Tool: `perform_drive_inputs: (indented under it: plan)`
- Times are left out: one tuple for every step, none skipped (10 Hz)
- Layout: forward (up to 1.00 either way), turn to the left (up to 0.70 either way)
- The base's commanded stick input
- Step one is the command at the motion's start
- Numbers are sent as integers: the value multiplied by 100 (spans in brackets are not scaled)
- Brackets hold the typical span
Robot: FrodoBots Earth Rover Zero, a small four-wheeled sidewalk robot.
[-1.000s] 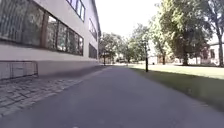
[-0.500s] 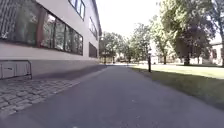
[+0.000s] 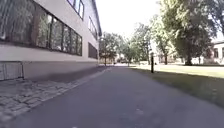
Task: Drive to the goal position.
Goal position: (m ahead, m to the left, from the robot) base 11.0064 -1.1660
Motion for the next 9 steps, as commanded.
perform_drive_inputs:
  plan:
    - [85,0]
    - [85,0]
    - [85,0]
    - [85,0]
    - [85,0]
    - [85,0]
    - [85,0]
    - [85,0]
    - [85,0]
